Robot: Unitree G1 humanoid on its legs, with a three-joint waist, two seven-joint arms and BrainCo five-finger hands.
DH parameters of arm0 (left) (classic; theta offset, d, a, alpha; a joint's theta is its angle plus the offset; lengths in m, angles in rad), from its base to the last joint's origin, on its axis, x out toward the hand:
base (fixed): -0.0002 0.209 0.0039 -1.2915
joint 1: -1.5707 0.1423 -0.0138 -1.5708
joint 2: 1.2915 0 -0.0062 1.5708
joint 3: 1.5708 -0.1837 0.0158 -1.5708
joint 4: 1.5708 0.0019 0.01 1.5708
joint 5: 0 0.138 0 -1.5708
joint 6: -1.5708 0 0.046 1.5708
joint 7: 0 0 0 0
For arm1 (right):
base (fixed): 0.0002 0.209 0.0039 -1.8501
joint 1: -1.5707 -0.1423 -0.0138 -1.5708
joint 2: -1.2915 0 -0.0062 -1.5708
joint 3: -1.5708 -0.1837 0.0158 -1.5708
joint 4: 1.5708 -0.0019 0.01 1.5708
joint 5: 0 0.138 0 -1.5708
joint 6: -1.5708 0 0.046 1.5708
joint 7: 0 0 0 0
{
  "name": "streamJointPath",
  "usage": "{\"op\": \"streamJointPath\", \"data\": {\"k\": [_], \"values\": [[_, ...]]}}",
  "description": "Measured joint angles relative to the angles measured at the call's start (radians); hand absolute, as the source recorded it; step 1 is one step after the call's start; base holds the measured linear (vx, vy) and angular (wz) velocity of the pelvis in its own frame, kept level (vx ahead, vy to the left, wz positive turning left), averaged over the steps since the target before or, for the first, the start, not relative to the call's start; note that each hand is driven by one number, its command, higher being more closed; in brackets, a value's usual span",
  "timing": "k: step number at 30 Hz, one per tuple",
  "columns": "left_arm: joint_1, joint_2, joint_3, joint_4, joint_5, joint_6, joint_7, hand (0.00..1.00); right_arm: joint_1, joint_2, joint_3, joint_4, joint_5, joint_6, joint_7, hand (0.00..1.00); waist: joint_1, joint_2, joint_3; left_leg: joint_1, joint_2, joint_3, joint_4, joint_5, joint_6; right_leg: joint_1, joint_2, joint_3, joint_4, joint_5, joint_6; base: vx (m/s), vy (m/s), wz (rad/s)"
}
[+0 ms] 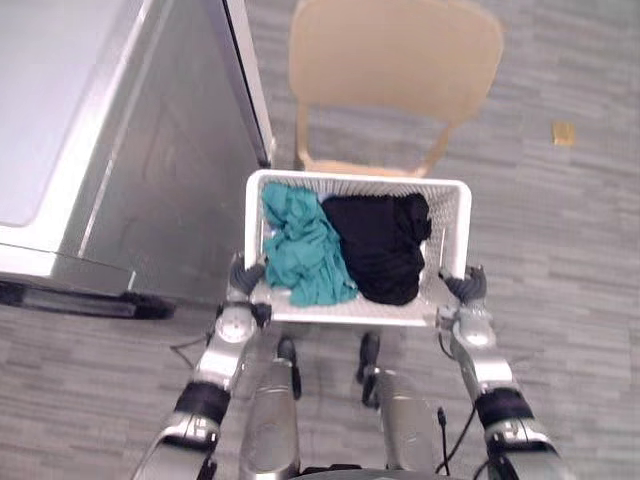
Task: Pick up the laundry basket with both hands and put the clothes into the washing machine.
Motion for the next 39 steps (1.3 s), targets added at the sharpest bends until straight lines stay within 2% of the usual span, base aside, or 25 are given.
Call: {"op": "streamJointPath", "data": {"k": [1, 6, 13, 19, 24, 28, 31, 34, 37, 39], "values": [[-0.027, -0.003, 0.017, 0.007, 0.000, 0.000, 0.021, 0.00, -0.018, 0.007, -0.002, -0.001, 0.001, -0.001, -0.007, 0.00, 0.001, -0.002, 0.002, -0.024, 0.000, 0.000, 0.004, 0.005, 0.006, -0.021, 0.000, -0.002, 0.000, 0.005, -0.001, -0.08, 0.023, 0.01], [-0.183, -0.016, 0.143, 0.042, 0.004, 0.003, 0.141, 0.00, -0.083, 0.090, -0.028, -0.089, 0.020, -0.003, -0.048, 0.00, 0.003, 0.000, 0.026, -0.118, 0.015, -0.006, 0.056, 0.008, 0.005, -0.099, 0.003, -0.009, 0.025, 0.012, -0.005, -0.04, 0.005, -0.03], [-0.229, -0.062, 0.204, -0.020, 0.003, -0.003, 0.194, 0.00, -0.074, 0.128, -0.045, -0.233, 0.021, -0.009, -0.078, 0.00, 0.002, 0.001, 0.047, -0.132, 0.022, -0.006, 0.060, 0.007, 0.005, -0.111, 0.004, -0.009, 0.036, 0.010, -0.008, -0.02, -0.011, 0.01], [-0.144, -0.100, 0.206, -0.112, -0.007, -0.025, 0.192, 0.00, 0.041, 0.171, -0.046, -0.358, 0.022, -0.017, -0.080, 0.00, 0.004, 0.002, 0.048, -0.099, 0.029, 0.012, 0.065, 0.007, 0.005, -0.097, 0.002, -0.006, 0.074, -0.019, -0.014, 0.01, -0.014, 0.02], [0.052, -0.187, 0.225, -0.244, -0.006, -0.063, 0.186, 0.00, 0.219, 0.198, -0.020, -0.436, 0.019, -0.037, -0.037, 0.00, 0.003, 0.003, 0.048, -0.013, 0.028, 0.014, 0.033, -0.003, -0.008, -0.038, -0.008, -0.016, 0.122, -0.079, -0.025, 0.00, -0.052, 0.14], [0.201, -0.203, 0.203, -0.299, 0.001, -0.069, 0.157, 0.00, 0.303, 0.191, -0.021, -0.461, 0.015, -0.047, -0.009, 0.00, 0.004, 0.004, 0.048, 0.052, 0.025, 0.014, -0.009, -0.002, -0.013, 0.011, -0.010, -0.023, 0.120, -0.094, -0.030, 0.02, -0.056, 0.11], [0.319, -0.196, 0.162, -0.331, 0.002, -0.080, 0.113, 0.00, 0.403, 0.157, -0.024, -0.499, -0.007, -0.077, 0.028, 0.00, 0.003, 0.004, 0.047, 0.108, 0.012, 0.002, -0.048, 0.006, -0.021, 0.062, -0.018, -0.039, 0.120, -0.111, -0.024, 0.07, -0.046, 0.24], [0.436, -0.162, 0.105, -0.347, 0.002, -0.101, 0.047, 0.00, 0.481, 0.114, -0.024, -0.501, -0.048, -0.083, 0.078, 0.00, 0.006, 0.004, 0.046, 0.173, -0.005, -0.003, -0.103, 0.021, -0.029, 0.113, -0.021, -0.044, 0.103, -0.118, -0.022, 0.09, -0.032, 0.13], [0.536, -0.154, 0.075, -0.342, -0.011, -0.111, -0.018, 0.00, 0.551, 0.092, -0.032, -0.449, -0.085, -0.085, 0.125, 0.00, -0.002, 0.010, -0.009, 0.211, -0.024, -0.025, -0.167, 0.046, -0.026, 0.145, -0.028, -0.064, 0.075, -0.126, -0.013, 0.12, -0.019, 0.22], [0.589, -0.154, 0.061, -0.289, -0.025, -0.133, -0.067, 0.00, 0.606, 0.079, -0.040, -0.367, -0.105, -0.086, 0.161, 0.00, 0.001, 0.018, -0.056, 0.265, -0.027, -0.030, -0.208, 0.057, -0.023, 0.203, -0.027, -0.079, 0.045, -0.131, -0.010, 0.16, -0.017, 0.23]]}}
